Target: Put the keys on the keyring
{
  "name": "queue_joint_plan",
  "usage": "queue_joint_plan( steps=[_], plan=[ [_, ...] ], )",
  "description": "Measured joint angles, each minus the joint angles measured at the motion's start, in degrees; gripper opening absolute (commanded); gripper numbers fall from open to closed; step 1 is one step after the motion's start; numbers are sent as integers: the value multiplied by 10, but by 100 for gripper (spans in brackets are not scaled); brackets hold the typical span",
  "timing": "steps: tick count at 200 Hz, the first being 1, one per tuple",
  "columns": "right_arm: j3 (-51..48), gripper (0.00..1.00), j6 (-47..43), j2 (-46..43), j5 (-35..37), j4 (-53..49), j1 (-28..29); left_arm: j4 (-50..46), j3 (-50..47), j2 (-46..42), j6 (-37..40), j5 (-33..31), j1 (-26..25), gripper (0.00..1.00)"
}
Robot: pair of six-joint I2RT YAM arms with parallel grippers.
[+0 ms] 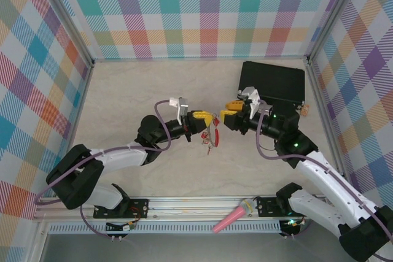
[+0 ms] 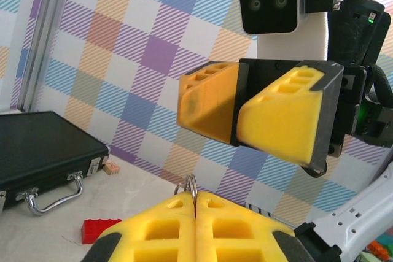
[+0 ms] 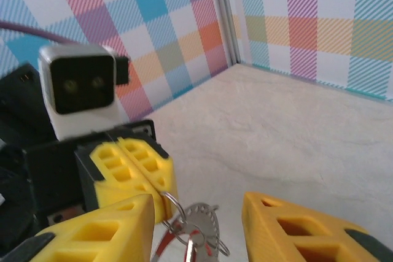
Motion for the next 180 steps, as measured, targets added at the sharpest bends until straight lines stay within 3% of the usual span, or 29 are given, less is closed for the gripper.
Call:
queue_joint_plan(
  steps=[80, 180],
  plan=[
    [-9, 33, 98, 56, -120, 101, -33, 38, 26, 5, -37, 0, 12, 0],
    [-10, 14, 114, 77, -151, 124, -36, 38, 26, -8, -47, 2, 12, 0]
  ],
)
